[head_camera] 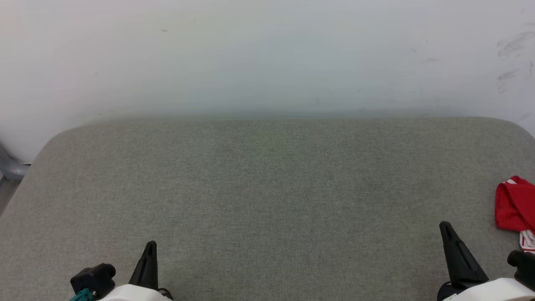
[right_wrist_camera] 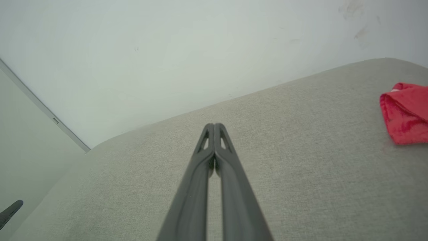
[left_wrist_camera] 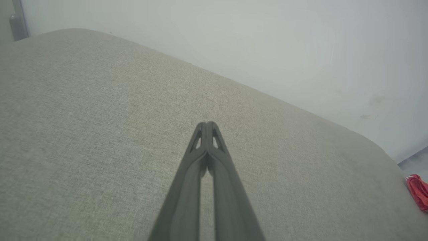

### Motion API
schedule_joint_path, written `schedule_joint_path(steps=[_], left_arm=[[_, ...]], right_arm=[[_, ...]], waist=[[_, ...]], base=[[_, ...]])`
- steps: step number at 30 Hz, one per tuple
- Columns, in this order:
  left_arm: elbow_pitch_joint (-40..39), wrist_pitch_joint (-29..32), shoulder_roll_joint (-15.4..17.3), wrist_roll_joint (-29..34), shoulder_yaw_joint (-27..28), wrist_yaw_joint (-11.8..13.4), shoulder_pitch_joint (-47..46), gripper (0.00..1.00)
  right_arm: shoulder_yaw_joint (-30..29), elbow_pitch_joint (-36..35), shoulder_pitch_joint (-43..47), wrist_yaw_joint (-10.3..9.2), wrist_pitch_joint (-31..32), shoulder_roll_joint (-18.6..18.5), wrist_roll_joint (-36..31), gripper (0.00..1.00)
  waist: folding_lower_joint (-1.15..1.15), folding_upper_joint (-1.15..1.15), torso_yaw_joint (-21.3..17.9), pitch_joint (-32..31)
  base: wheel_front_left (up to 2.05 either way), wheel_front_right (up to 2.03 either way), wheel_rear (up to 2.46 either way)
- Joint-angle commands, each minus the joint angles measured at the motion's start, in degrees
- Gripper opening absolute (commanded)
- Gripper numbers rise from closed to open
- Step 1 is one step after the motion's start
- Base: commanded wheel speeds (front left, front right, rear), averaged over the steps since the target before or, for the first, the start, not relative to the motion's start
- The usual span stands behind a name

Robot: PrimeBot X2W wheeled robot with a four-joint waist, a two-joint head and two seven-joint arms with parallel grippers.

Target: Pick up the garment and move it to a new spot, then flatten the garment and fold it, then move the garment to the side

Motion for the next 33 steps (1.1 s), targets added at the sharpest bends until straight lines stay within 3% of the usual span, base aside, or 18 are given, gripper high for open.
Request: schedule_joint_path(steps=[1, 10, 33], left_arm=[[-0.54, 0.47, 0.13, -2.08, 0.74, -0.48, -1.96, 0.0], [0.16, 3.26, -1.21, -11.83, 3.0, -2.11, -3.52, 0.0], [1.36, 7.62, -3.22, -26.73, 6.47, -4.68, -5.82, 0.0]], right_arm=[[0.11, -0.08, -1.96, -0.01, 0.15, -0.58, 2.47, 0.0], [0.33, 3.33, -4.42, -0.02, 0.43, -0.91, 13.84, 0.0], [0.33, 8.58, -8.28, -0.02, 1.16, -1.18, 31.01, 0.0]], waist=[[0.0, 0.0, 0.0, 0.05], [0.0, 0.0, 0.02, 0.5], [0.0, 0.0, 0.05, 1.32]], base=[[0.0, 0.0, 0.0], [0.0, 0.0, 0.0], [0.0, 0.0, 0.0]])
